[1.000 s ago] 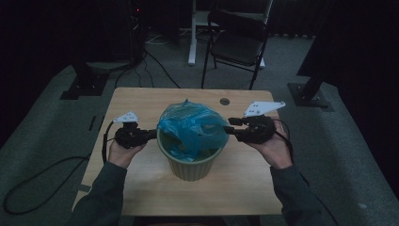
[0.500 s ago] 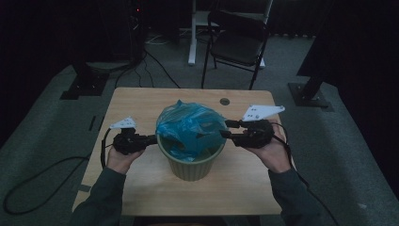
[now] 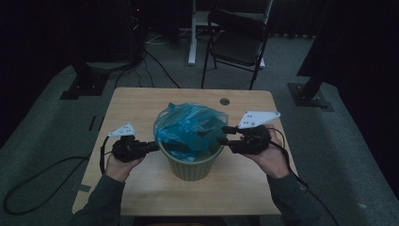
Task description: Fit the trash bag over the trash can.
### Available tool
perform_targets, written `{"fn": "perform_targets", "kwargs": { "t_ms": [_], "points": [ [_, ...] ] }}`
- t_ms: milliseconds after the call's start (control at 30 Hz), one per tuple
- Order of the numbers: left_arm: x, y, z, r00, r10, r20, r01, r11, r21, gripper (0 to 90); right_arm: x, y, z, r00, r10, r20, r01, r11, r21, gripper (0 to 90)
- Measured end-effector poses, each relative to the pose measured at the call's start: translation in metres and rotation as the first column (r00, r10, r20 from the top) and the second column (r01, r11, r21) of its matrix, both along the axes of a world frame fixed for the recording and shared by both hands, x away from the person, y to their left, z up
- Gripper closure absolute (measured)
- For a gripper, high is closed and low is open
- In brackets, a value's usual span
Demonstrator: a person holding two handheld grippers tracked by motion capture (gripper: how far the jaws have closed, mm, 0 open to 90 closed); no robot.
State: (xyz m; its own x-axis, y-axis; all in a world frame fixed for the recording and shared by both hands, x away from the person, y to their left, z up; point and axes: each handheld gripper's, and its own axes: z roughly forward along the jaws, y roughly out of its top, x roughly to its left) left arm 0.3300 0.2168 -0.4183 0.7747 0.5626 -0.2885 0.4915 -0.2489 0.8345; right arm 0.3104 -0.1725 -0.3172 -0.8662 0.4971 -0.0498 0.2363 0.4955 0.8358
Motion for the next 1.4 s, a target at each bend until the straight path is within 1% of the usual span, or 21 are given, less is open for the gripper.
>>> {"fn": "perform_targets", "kwargs": {
  "t_ms": [100,200,233,333,400,500,533,567,600,633,667,700,767,800,833,867,1067,1400],
  "points": [
    [-0.006,-0.002,0.0,0.9999,-0.012,0.0,0.012,0.9999,-0.005,84.2,-0.002,0.005,-0.004,0.9998,0.019,-0.01,-0.019,1.0,-0.01,57.6],
    [-0.007,-0.003,0.0,0.9999,-0.015,0.001,0.015,0.9999,-0.004,84.2,-0.002,0.006,-0.005,0.9996,0.027,-0.012,-0.027,1.0,-0.012,57.6],
    [-0.009,-0.004,-0.001,0.9997,-0.025,0.002,0.025,0.9997,-0.005,84.1,-0.004,0.01,-0.007,0.9986,0.048,-0.021,-0.048,0.999,-0.011,57.6],
    [-0.012,-0.006,-0.001,0.9994,-0.034,0.002,0.034,0.9994,-0.005,83.8,-0.006,0.013,-0.009,0.9974,0.066,-0.029,-0.067,0.998,-0.013,57.6],
    [-0.013,-0.007,-0.001,0.9993,-0.038,0.002,0.038,0.9993,-0.006,83.6,-0.006,0.014,-0.01,0.9972,0.068,-0.032,-0.068,0.998,-0.015,57.5],
    [-0.016,-0.009,-0.002,0.9987,-0.05,0.0,0.05,0.9987,-0.009,83.6,-0.006,0.018,-0.014,0.9962,0.077,-0.04,-0.078,0.996,-0.031,57.6],
    [-0.016,-0.01,-0.002,0.9986,-0.052,0.0,0.052,0.9986,-0.012,83.6,-0.005,0.019,-0.015,0.9964,0.075,-0.041,-0.076,0.996,-0.034,58.0],
    [-0.017,-0.01,-0.002,0.9984,-0.057,-0.001,0.057,0.9983,-0.013,83.6,-0.005,0.02,-0.016,0.9969,0.07,-0.035,-0.071,0.997,-0.041,60.7],
    [-0.017,-0.01,-0.002,0.9984,-0.057,-0.001,0.057,0.9983,-0.013,83.6,-0.005,0.02,-0.016,0.9969,0.07,-0.035,-0.071,0.997,-0.041,60.7],
    [-0.017,-0.011,-0.003,0.9982,-0.06,-0.001,0.06,0.9981,-0.015,83.6,-0.004,0.021,-0.017,0.9979,0.057,-0.03,-0.059,0.997,-0.054,66.7],
    [-0.018,-0.012,-0.003,0.9981,-0.062,-0.001,0.062,0.9979,-0.016,83.5,-0.002,0.021,-0.018,0.9985,0.045,-0.031,-0.047,0.997,-0.065,75.1],
    [-0.018,-0.012,-0.003,0.9979,-0.065,0.0,0.065,0.9977,-0.016,83.4,-0.001,0.02,-0.018,0.9988,0.038,-0.03,-0.04,0.997,-0.07,80.3],
    [-0.019,-0.012,-0.003,0.9976,-0.069,0.001,0.069,0.9974,-0.018,83.2,0.0,0.018,-0.019,0.9995,0.022,-0.025,-0.024,0.997,-0.07,87.3],
    [-0.019,-0.012,-0.003,0.9976,-0.069,0.001,0.069,0.9974,-0.018,83.0,0.0,0.018,-0.019,0.9995,0.022,-0.025,-0.024,0.997,-0.07,87.3],
    [-0.019,-0.012,-0.003,0.9975,-0.07,0.0,0.07,0.9974,-0.018,83.0,0.001,0.016,-0.02,0.9995,0.014,-0.028,-0.016,0.997,-0.07,90.0],
    [-0.019,-0.012,-0.003,0.9975,-0.07,0.0,0.07,0.9974,-0.019,82.9,0.003,0.01,-0.021,0.9994,-0.007,-0.034,0.004,0.997,-0.071,90.0],
    [-0.019,-0.012,-0.004,0.9976,-0.07,0.0,0.07,0.9972,-0.027,82.8,0.003,-0.007,-0.025,0.9981,-0.041,-0.045,0.037,0.996,-0.08,90.0],
    [-0.022,-0.009,-0.001,0.9965,-0.083,0.003,0.083,0.9955,-0.047,80.7,0.002,-0.023,-0.034,0.9951,-0.066,-0.074,0.058,0.993,-0.103,90.0]
  ]
}}
